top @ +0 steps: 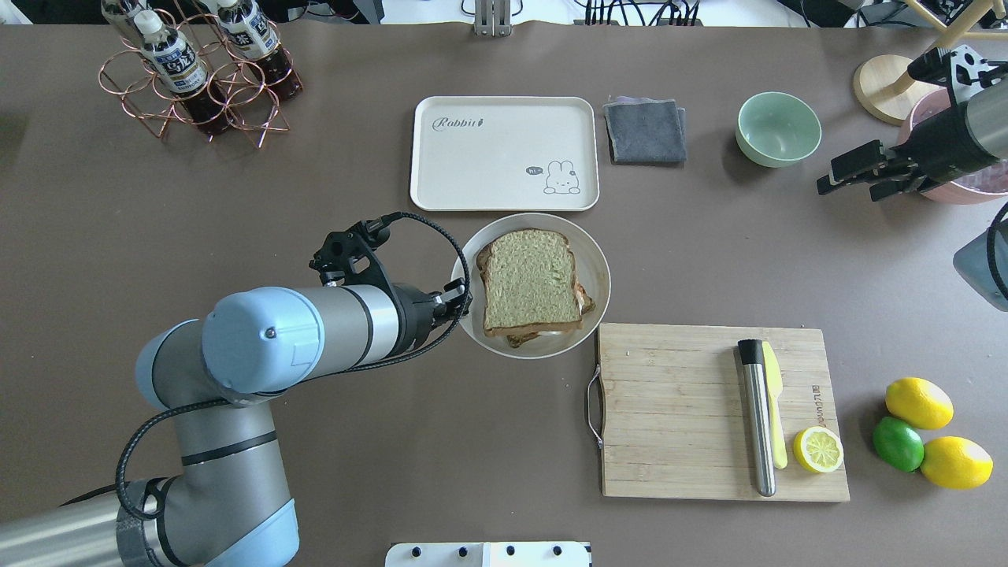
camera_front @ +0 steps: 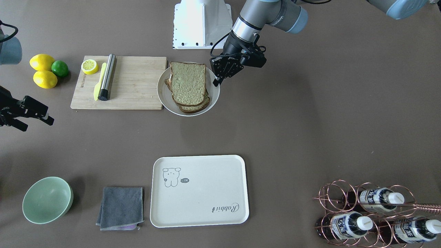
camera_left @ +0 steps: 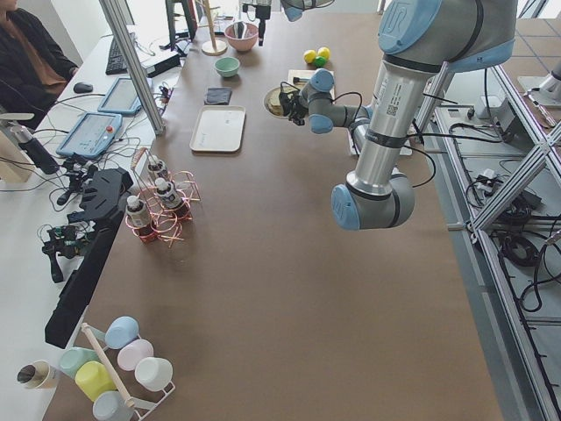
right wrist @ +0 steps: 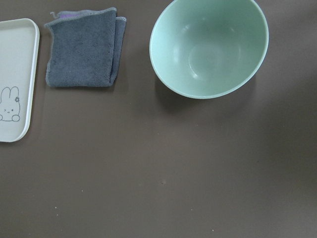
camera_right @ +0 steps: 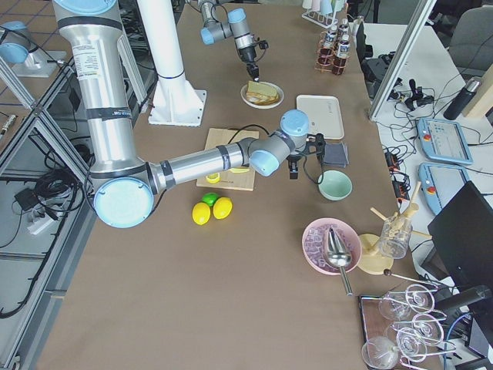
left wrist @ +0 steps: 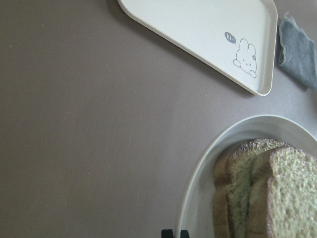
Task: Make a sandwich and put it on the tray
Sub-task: 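Carry the plate with the left gripper and lower it onto the white tray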
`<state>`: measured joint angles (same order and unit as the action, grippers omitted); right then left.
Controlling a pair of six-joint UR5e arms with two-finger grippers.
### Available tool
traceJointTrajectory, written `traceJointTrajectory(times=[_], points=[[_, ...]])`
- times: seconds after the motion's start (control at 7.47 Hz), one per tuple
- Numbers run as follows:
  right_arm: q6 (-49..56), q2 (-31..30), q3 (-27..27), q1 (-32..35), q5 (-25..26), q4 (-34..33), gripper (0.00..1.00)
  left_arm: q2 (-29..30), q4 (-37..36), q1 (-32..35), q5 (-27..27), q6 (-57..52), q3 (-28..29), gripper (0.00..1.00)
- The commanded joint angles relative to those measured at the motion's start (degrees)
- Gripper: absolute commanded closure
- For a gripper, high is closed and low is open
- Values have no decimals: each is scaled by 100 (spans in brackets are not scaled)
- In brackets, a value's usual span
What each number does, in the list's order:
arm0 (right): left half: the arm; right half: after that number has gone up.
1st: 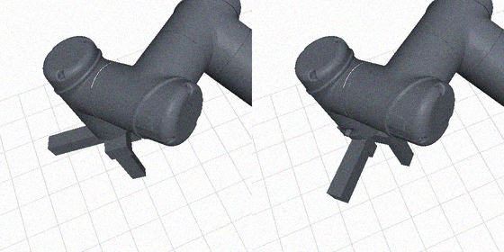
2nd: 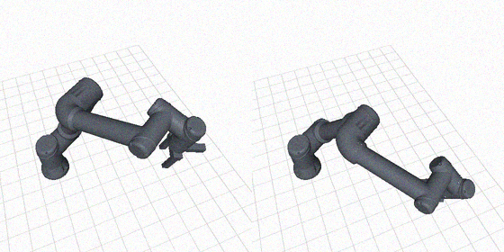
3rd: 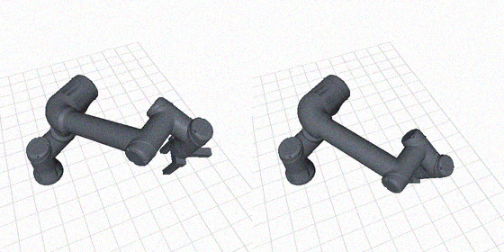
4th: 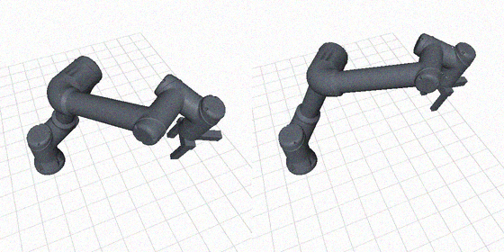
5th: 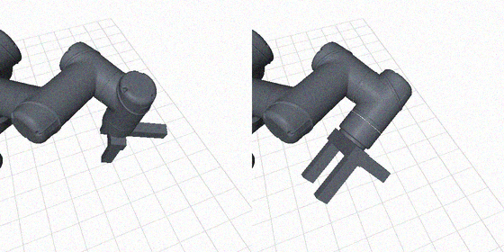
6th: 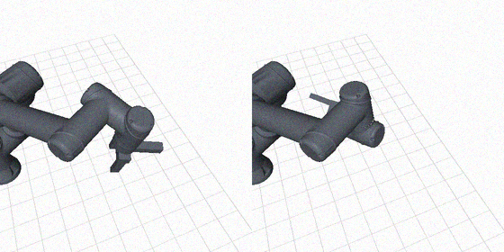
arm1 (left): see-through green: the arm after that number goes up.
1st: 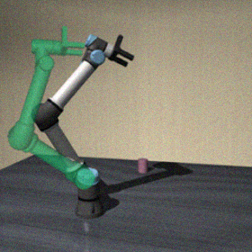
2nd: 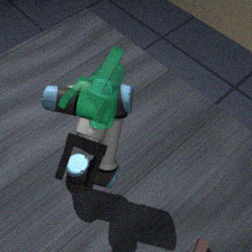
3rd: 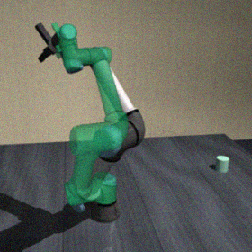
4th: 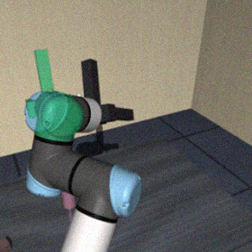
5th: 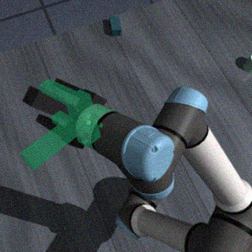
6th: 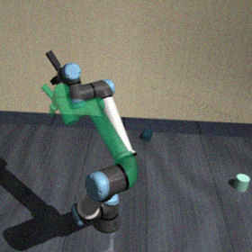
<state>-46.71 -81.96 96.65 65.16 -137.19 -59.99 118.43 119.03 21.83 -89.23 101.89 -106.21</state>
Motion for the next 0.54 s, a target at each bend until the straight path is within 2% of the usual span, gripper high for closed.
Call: traceJointTrajectory(times=[0.0,0.4], points=[[135,14,-94,102,-71,-4,1,828,-547,365,11,908,729,100],[144,-4,-111,137,-106,4,1,1539,-522,804,37,955,2064,100]])
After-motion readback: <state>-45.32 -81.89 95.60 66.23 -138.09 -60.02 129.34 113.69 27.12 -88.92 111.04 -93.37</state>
